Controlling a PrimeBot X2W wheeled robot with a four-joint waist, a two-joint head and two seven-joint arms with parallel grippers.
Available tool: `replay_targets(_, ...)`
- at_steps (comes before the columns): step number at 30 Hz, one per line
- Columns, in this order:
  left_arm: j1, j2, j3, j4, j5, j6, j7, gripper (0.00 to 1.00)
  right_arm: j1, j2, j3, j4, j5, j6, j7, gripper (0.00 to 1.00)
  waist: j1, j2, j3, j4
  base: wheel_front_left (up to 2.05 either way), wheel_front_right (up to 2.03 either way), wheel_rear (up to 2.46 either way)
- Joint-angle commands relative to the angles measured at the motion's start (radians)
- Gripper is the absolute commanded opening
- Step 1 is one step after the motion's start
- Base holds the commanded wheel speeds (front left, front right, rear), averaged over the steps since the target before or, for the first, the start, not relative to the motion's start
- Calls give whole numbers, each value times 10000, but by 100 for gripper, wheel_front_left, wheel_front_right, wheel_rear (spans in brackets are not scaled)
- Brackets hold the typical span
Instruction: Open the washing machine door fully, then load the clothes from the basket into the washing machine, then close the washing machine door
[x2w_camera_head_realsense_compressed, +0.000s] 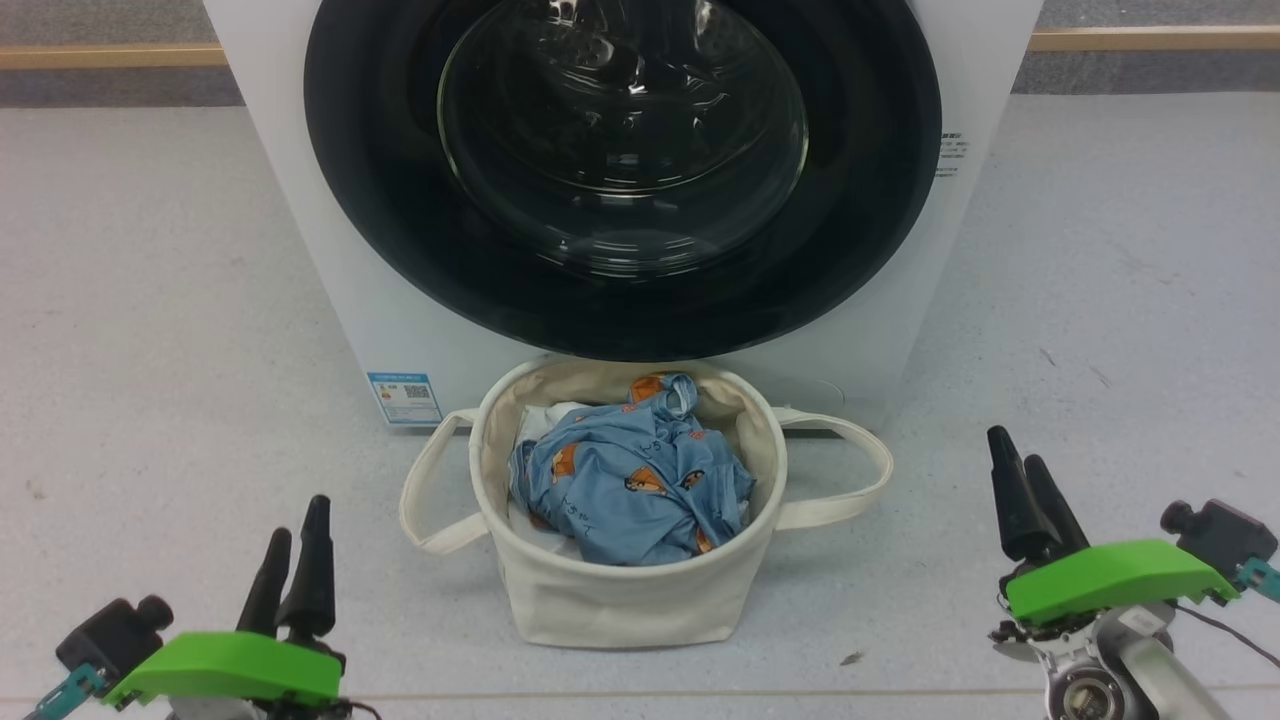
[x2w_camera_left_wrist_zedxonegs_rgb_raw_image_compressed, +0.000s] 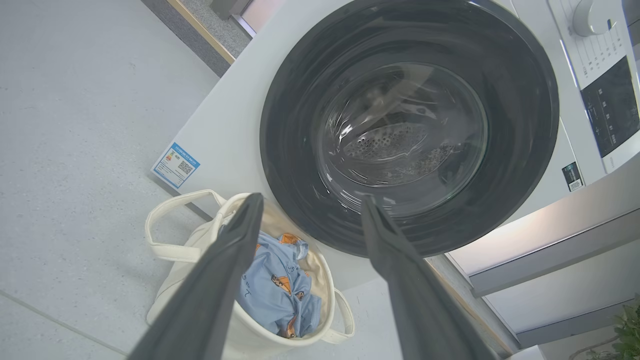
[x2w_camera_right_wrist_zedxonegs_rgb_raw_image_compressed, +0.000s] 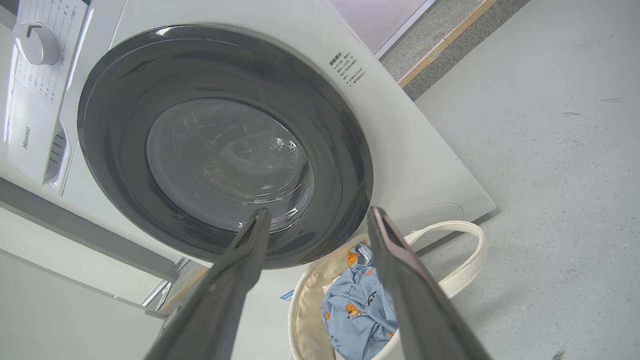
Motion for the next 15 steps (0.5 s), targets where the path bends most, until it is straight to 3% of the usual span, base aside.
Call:
replay_targets(1, -655, 234, 259, -238, 255, -94, -127, 100, -504, -100, -58, -285, -345, 2, -100, 100, 0, 0, 1, 5, 0, 0, 0)
replay_targets(15, -837, 271, 463, -1, 1999, -304, -536, 100, -686, 207, -693, -226, -2484, 2, -106, 100, 0, 0, -75, 92, 0, 0, 0)
